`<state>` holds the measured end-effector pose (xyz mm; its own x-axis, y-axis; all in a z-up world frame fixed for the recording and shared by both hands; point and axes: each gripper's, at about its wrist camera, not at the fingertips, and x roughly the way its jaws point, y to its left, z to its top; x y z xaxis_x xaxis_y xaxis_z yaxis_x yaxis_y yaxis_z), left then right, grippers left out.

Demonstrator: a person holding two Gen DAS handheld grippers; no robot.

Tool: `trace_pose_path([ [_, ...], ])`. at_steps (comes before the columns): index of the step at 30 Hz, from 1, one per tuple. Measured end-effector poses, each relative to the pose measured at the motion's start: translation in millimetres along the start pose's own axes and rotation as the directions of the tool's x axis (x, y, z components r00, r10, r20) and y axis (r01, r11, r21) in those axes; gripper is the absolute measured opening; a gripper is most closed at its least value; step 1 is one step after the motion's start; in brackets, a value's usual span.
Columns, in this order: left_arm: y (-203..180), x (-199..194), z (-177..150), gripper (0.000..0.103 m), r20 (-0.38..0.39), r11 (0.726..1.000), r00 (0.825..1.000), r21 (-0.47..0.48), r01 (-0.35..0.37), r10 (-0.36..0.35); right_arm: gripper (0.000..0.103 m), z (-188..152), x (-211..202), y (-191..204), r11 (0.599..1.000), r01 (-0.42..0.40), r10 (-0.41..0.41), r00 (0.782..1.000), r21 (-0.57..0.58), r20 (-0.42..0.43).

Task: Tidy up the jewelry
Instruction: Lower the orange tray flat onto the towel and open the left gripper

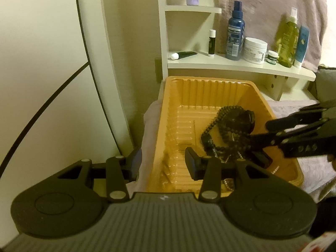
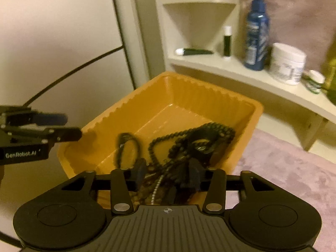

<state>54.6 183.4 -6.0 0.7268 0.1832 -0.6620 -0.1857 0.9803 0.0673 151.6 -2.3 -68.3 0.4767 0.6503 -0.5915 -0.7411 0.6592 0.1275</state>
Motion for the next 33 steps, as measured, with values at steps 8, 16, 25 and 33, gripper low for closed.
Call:
trace_pose_path([
  [8, -8.8, -7.4, -3.6, 0.051, 0.015, 1.0, 1.0, -0.012, 0.004, -0.003, 0.063, -14.5, -34.2, -19.4, 0.99, 0.057, -0.06, 0.998, 0.128, 0.023],
  [16, -26.3, -23.2, -9.3, 0.089, 0.029, 0.999, 0.999, -0.026, 0.027, -0.026, 0.077, -38.7, -76.5, -40.8, 0.945, 0.108, -0.118, 0.993, 0.31, 0.011],
  [25, -40.5, -46.4, -20.4, 0.102, 0.023, 0.998, 0.999, -0.043, 0.042, -0.041, 0.082, -62.7, -125.1, -50.6, 0.899, 0.175, -0.18, 0.983, 0.4, -0.026],
  [33, -57.7, -73.2, -34.1, 0.103, -0.032, 0.996, 0.997, -0.06, 0.069, -0.071, 0.083, -82.0, -154.6, -41.0, 0.892, 0.218, -0.209, 0.976, 0.395, -0.067],
])
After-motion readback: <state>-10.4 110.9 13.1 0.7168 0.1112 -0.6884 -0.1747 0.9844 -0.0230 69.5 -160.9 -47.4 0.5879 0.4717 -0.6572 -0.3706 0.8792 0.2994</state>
